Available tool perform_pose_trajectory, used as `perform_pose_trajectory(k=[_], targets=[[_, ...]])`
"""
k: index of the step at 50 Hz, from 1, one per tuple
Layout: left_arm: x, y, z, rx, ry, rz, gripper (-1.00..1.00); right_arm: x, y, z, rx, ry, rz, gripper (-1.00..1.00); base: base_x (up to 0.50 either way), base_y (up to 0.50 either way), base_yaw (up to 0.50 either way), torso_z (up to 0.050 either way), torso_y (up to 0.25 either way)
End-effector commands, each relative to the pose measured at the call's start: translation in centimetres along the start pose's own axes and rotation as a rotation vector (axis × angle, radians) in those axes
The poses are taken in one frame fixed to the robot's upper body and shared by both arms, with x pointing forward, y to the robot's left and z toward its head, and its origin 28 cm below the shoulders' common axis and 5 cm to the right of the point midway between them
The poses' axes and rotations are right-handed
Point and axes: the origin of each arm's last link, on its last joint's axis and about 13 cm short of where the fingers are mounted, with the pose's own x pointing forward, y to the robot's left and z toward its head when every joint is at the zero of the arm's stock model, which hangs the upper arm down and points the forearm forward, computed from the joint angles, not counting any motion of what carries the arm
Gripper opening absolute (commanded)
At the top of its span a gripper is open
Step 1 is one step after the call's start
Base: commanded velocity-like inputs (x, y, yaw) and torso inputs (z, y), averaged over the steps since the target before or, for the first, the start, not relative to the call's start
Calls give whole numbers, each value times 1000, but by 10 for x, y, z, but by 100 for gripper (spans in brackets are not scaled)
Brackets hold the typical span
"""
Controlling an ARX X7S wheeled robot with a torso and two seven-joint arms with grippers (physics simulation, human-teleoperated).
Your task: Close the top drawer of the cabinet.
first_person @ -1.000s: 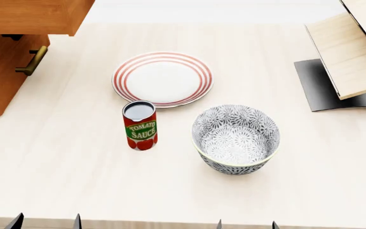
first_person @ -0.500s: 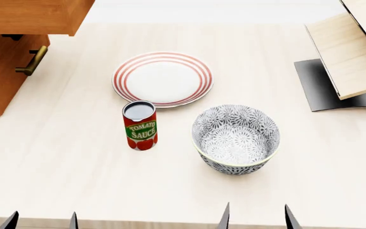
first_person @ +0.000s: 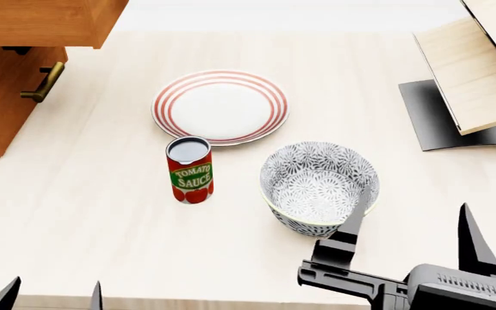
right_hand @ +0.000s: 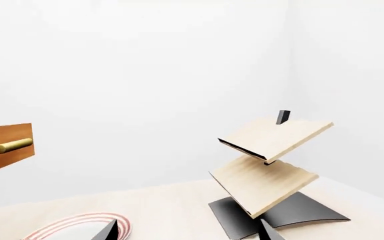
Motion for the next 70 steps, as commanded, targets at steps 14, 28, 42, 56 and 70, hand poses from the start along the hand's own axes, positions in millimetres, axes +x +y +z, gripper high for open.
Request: perform_pose_trajectory(k=[14, 28, 42, 56, 70], targets=[[68, -24, 140, 399, -219, -193, 100, 10, -1, 25, 63, -28, -126, 100, 0, 0, 0, 0, 0], [160, -79, 292, 1578, -387, -239, 100, 17, 0, 42, 72, -70, -94, 100, 50, 0, 0, 0, 0], [181, -78, 275, 1788, -333, -176, 100, 16, 0, 47, 72, -93, -105, 100, 314, 0, 0, 0, 0], [180, -75, 266, 1773, -285, -172, 100, 15, -1, 47, 70, -86, -103, 100, 238, 0, 0, 0, 0], [191, -74, 237, 1658, -241, -144, 100, 16, -2, 48, 70, -74, -100, 100, 5, 0, 0, 0, 0]])
